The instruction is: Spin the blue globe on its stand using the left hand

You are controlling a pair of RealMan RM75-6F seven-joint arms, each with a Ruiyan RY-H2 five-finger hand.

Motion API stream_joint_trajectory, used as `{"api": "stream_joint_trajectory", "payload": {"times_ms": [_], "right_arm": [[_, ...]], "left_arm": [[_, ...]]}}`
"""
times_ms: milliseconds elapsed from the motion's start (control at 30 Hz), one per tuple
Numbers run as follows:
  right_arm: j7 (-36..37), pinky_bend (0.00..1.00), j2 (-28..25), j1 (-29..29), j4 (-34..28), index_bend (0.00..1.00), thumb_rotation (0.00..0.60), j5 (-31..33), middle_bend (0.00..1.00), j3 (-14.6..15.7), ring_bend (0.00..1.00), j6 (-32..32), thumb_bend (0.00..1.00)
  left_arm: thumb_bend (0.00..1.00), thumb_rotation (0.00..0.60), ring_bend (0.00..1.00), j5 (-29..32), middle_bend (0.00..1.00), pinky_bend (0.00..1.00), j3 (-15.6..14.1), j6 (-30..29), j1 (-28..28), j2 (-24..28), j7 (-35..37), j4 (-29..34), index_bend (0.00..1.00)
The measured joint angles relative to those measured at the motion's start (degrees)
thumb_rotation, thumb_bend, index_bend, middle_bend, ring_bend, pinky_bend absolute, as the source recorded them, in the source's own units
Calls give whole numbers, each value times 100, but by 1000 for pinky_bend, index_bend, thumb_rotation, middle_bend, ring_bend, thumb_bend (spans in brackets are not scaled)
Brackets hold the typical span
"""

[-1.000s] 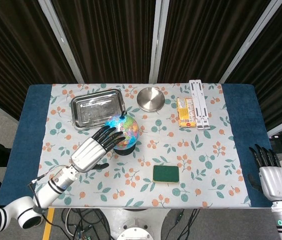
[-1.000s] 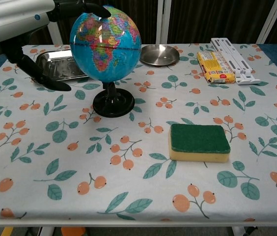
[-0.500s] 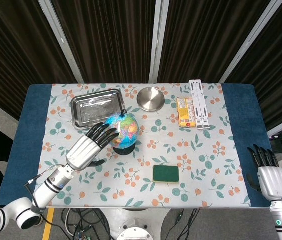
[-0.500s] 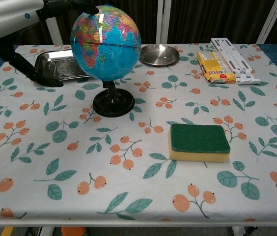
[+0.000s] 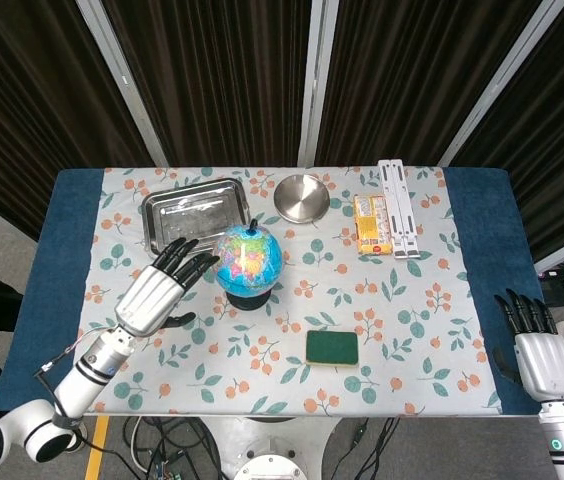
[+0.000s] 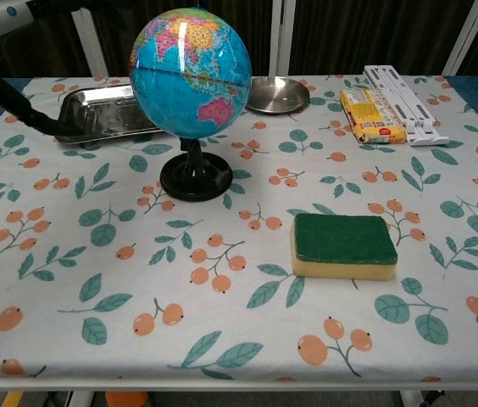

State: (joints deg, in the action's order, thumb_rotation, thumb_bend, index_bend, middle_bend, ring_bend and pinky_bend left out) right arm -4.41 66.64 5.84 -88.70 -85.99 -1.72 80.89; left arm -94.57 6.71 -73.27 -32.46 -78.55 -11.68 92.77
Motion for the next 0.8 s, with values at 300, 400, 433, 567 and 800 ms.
{"api": "stream_joint_trajectory", "payload": {"times_ms": [300,400,433,567,800], "right_arm": [[10,0,12,4,17,0,600,17,0,-1,0,-19,292],[35,0,11,1,37,0,600,32,0,-4,0,-24,292],[44,0,13,1,46,0,600,32,0,-2,0,-29,292],[68,0,24,3,67,0,600,26,0,5,0,-38,292],[101,0,28,3,95,0,600,41,0,0,0,-46,292]], "left_arm": [[16,600,6,-312,109,87,-83,-84,-96,-67,179,-23,90],[16,600,5,-374,102,87,-73,-57,-166,-108,183,-14,90],[16,600,6,-396,102,87,-73,-43,-190,-121,183,-8,90],[16,600,5,-468,102,87,-89,42,-283,-187,175,19,90],[16,600,5,-334,102,87,-127,241,-356,-276,111,-21,90]]}}
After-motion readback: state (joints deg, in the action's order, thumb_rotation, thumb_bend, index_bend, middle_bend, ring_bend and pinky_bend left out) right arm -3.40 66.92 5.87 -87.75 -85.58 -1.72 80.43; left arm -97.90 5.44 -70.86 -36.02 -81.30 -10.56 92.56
